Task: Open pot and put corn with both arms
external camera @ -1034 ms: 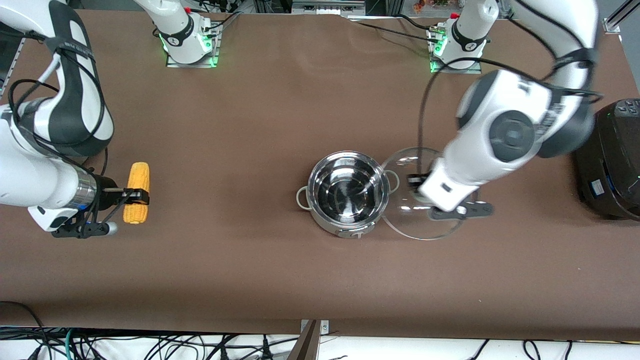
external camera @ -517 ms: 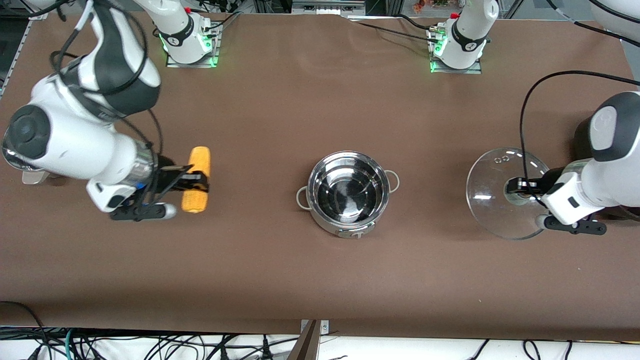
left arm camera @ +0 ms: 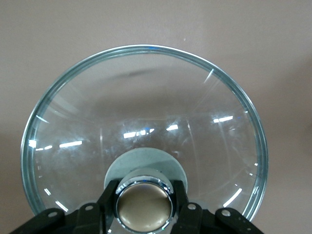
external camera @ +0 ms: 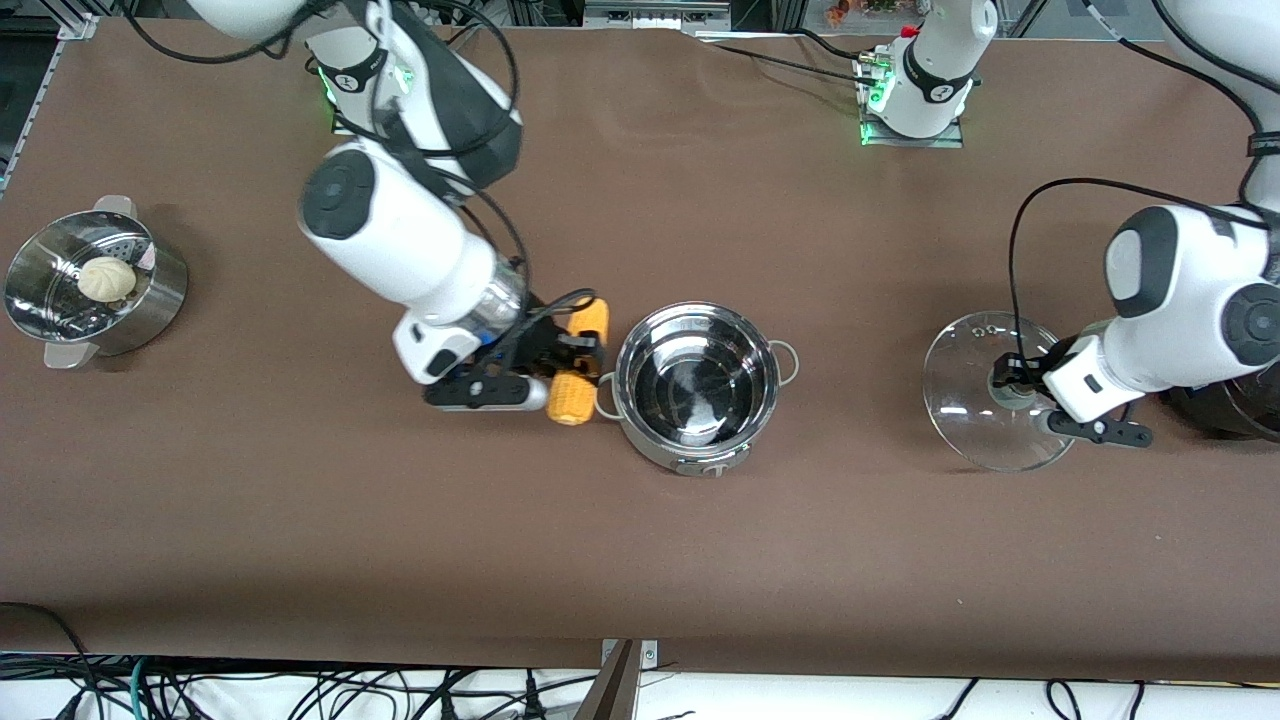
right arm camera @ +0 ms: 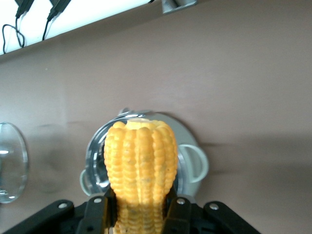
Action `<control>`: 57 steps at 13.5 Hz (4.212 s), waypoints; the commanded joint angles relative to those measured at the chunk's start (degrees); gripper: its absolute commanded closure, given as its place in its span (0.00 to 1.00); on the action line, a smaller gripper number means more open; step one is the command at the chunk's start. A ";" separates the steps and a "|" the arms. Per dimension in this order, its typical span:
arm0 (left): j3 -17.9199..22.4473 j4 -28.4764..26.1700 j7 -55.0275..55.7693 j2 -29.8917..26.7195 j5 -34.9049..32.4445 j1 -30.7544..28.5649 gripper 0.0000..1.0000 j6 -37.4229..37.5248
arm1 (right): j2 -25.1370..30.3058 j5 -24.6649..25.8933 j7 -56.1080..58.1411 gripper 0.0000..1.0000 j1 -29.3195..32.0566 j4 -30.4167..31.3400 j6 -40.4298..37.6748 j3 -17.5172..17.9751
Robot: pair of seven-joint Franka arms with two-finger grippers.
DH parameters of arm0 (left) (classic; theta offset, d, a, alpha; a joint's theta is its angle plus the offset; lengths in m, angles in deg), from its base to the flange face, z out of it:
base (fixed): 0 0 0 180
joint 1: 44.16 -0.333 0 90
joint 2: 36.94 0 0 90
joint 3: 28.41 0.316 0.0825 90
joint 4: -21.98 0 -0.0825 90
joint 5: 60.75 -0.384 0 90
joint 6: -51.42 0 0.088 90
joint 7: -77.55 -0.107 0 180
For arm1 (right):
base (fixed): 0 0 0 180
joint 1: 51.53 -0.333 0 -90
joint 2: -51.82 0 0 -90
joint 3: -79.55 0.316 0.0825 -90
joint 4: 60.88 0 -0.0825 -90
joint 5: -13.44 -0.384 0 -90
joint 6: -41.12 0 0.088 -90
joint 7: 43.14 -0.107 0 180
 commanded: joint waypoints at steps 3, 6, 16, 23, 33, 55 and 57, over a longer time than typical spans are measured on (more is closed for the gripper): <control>-0.23 -5.97 -0.15 3.41 -4.30 -3.14 1.00 -11.26 | -7.55 0.07 -1.32 0.63 -4.53 -6.20 5.60 -0.32; -0.23 -5.97 -0.06 7.30 -4.30 -4.46 1.00 -14.71 | -10.10 0.07 -1.32 0.63 -6.73 -6.20 8.16 -0.33; -0.40 -4.74 0.02 7.48 -4.21 -4.99 0.00 -12.53 | -16.52 0.16 -1.40 0.62 -10.60 -6.28 14.05 -0.41; -2.16 -1.50 0.11 -7.71 0.70 -4.46 0.00 -2.18 | -17.49 1.29 -1.76 0.00 -10.69 -5.41 15.02 -1.29; -4.18 19.17 4.83 -10.80 1.42 -4.72 0.00 26.42 | -0.98 4.20 9.02 0.00 2.56 -3.30 -11.66 -4.28; 10.00 21.72 10.04 -12.56 -3.24 14.55 0.00 29.50 | 34.36 9.92 32.17 0.00 29.14 24.39 -30.15 -8.76; 12.25 21.98 10.04 -12.56 -2.63 16.02 0.00 29.58 | 37.52 9.74 32.08 0.00 26.34 25.18 -33.48 -8.85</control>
